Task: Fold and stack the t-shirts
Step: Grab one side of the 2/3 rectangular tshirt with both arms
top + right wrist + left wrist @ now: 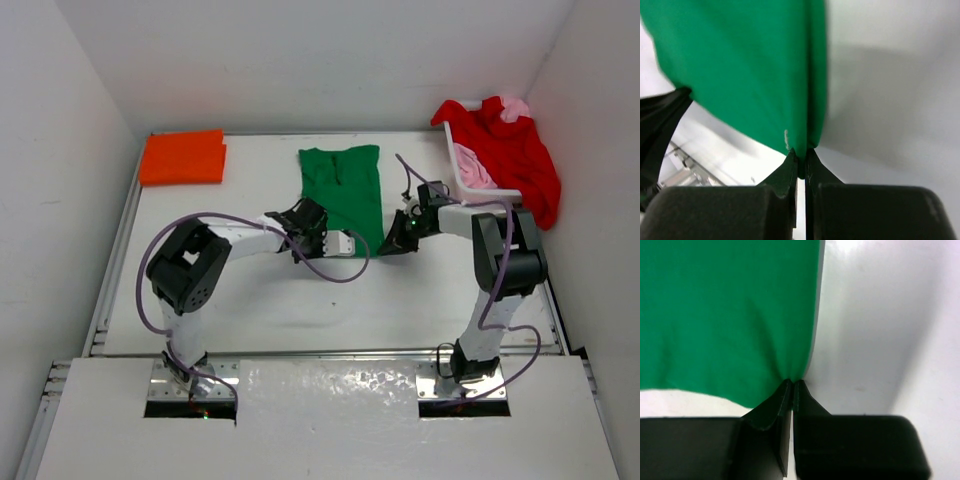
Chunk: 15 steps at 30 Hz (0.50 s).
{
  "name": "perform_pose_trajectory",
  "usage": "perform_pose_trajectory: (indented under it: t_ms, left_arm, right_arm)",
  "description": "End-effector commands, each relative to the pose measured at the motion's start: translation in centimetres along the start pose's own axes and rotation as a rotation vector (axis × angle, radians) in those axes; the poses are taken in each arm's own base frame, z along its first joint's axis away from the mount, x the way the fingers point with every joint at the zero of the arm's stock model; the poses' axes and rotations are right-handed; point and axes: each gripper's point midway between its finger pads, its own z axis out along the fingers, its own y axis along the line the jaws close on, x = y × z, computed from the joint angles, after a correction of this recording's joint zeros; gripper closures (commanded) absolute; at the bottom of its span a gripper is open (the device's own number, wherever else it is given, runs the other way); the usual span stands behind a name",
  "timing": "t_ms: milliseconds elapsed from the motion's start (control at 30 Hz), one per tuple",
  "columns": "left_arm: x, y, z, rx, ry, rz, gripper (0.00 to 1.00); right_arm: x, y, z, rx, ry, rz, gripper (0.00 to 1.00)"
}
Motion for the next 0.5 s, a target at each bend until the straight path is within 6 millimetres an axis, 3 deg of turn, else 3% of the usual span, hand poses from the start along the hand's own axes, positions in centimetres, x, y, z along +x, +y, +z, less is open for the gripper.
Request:
perform_pose_trajectory:
  t_ms: [0, 167, 233, 467]
  left_arm:
    - [0.0, -0.6, -2.7, 0.004, 0.003, -0.022, 1.0]
    - [1.1, -3.2, -5.7, 0.047, 0.025, -0.035, 1.0]
    - [1.2, -4.3, -6.6, 0.064, 0.029, -0.032, 1.0]
    - [2.0, -11.7, -12.1, 0.232, 0.041, 0.044, 1.0]
  right_arm:
    - [0.9, 1.5, -2.0, -0.027, -0.033, -0.083, 1.0]
    - [3.8, 2.2, -3.9, -0.017, -0.031, -0.147, 1.0]
    - [6.0, 1.8, -4.4, 0.004, 0.003, -0.164, 1.0]
    - [13.7, 3.7, -7.2, 0.038, 0.069, -0.293, 1.0]
